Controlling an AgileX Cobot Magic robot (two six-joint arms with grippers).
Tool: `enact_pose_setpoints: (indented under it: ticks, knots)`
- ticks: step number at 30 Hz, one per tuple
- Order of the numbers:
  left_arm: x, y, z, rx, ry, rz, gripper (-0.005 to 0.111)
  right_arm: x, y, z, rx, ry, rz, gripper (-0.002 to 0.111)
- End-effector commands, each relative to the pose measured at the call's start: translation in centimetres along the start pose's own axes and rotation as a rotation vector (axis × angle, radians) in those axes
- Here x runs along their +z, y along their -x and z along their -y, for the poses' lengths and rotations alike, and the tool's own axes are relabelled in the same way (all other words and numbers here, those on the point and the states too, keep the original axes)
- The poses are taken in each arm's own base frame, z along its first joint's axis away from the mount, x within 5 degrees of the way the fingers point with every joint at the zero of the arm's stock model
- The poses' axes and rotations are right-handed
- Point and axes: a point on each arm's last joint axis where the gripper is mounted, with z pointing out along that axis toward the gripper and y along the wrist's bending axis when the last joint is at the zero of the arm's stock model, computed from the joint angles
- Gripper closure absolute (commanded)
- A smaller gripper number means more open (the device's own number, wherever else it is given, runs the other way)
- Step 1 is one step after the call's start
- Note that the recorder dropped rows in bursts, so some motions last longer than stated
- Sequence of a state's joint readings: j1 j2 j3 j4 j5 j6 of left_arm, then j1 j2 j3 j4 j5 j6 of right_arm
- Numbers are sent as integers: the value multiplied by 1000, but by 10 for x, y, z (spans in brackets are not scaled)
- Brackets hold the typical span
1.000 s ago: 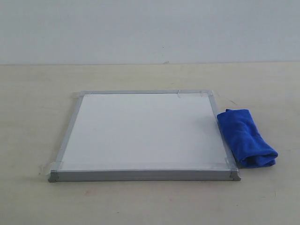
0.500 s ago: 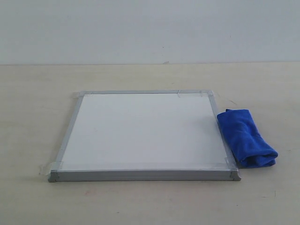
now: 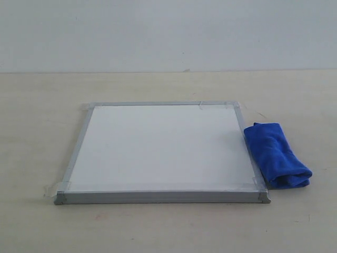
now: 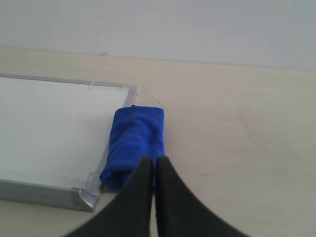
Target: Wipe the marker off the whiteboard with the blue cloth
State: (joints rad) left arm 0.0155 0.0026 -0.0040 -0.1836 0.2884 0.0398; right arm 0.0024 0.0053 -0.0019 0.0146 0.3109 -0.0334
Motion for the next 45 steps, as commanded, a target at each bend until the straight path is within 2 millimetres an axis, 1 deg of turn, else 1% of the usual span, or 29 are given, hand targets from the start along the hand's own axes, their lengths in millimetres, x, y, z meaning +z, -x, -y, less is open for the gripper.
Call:
enact_pose_setpoints:
  ticks: [1, 45]
  knots:
    - [0, -1, 0, 8, 4, -2, 102, 0, -2, 0, 29, 1, -11, 108]
    - [0, -1, 0, 8, 4, -2, 102, 0, -3, 1, 47, -27, -29, 108]
